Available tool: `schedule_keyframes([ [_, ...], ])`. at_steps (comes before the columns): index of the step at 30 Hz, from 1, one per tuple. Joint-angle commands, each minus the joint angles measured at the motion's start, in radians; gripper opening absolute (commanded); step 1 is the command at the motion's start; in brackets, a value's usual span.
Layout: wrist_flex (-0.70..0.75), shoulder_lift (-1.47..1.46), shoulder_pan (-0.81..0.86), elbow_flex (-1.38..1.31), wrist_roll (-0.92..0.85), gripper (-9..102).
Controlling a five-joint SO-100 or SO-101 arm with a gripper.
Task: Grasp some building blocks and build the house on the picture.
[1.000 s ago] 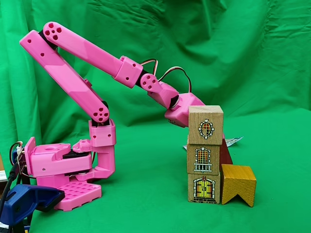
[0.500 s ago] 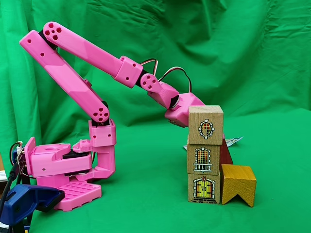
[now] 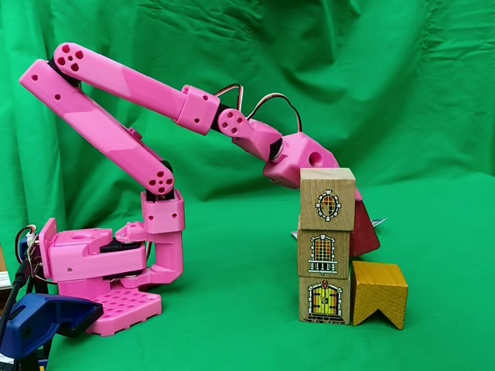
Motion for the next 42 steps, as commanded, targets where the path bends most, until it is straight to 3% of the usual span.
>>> schedule_keyframes([
  [1, -0.017, 0.067, 0.0, -0.048, 0.006, 24],
  [20, -0.014, 0.314, -0.023, -0.078, 0.008, 24],
  [31, -0.003, 0.184, 0.025, -0.348, 0.008, 24],
  [42, -0.003, 0.08, 0.184, -0.394, 0.008, 24],
])
